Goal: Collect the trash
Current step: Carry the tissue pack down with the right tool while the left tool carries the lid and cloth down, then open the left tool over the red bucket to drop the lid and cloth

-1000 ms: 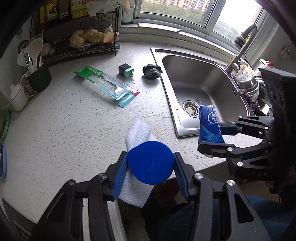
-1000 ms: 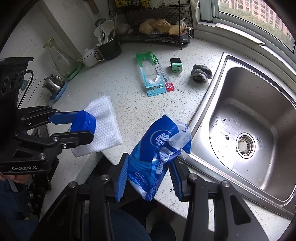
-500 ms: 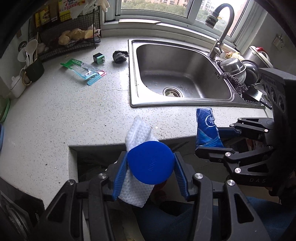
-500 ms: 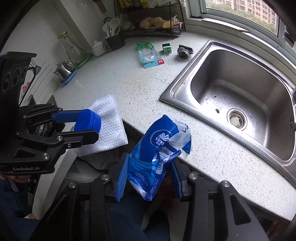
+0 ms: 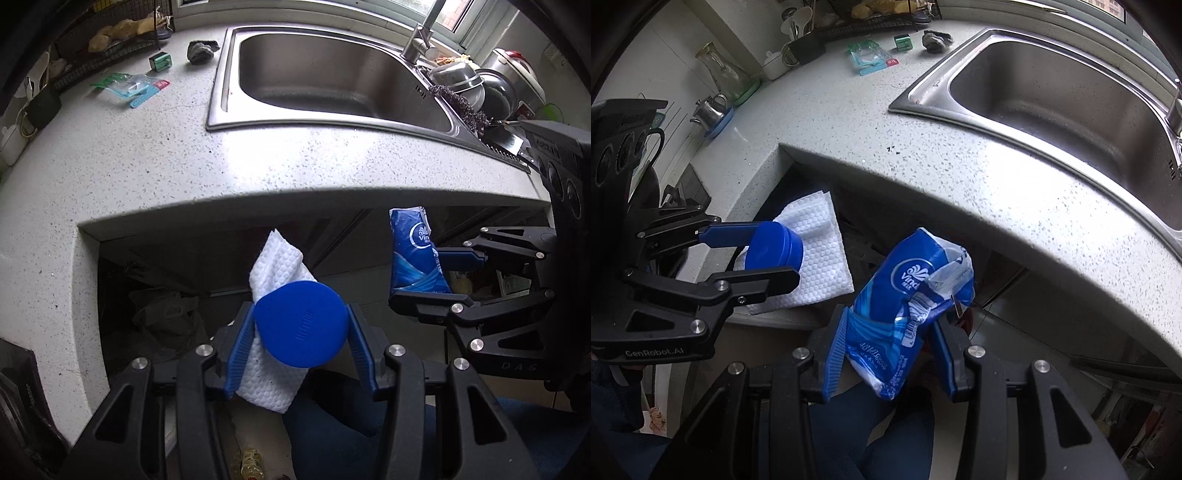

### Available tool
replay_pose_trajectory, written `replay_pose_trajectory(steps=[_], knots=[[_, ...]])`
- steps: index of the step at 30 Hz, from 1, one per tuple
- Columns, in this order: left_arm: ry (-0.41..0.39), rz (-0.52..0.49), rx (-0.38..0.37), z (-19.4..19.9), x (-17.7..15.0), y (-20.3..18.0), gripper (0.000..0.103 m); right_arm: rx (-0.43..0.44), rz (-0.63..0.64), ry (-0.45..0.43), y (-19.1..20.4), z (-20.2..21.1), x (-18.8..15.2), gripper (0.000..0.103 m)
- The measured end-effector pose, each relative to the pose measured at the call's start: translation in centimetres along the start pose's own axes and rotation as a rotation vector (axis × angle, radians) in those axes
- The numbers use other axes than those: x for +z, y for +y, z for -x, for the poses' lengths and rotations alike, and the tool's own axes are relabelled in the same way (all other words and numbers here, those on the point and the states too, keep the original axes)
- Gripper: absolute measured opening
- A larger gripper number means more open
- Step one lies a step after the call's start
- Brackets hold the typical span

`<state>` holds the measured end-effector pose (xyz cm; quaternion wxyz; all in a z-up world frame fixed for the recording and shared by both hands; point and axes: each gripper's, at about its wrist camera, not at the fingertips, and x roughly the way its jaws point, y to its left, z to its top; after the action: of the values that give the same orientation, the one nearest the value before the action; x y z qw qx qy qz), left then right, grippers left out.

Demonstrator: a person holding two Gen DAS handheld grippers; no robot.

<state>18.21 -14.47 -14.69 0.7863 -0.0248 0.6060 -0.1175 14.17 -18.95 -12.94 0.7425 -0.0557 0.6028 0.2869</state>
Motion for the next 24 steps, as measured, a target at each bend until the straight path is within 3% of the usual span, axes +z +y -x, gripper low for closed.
replay_pose_trajectory(steps=[11, 19, 24], knots=[[0.077, 0.037, -0.026, -10.4, -2.6, 1.5, 0.046, -0.021, -0.019, 0.081, -1.8, -8.9, -2.2, 0.040], [0.114, 0.088, -0.058, -20.4, -4.9, 3.5, 0.046, -0.027, -0.006, 0.104, -3.8, -17.8, -3.9, 0.040], [0.131, 0.048, -0.068, -27.4, -6.2, 4.3, 0.046, -0.048, -0.033, 0.101, -5.6, -23.2, -5.6, 0.040]])
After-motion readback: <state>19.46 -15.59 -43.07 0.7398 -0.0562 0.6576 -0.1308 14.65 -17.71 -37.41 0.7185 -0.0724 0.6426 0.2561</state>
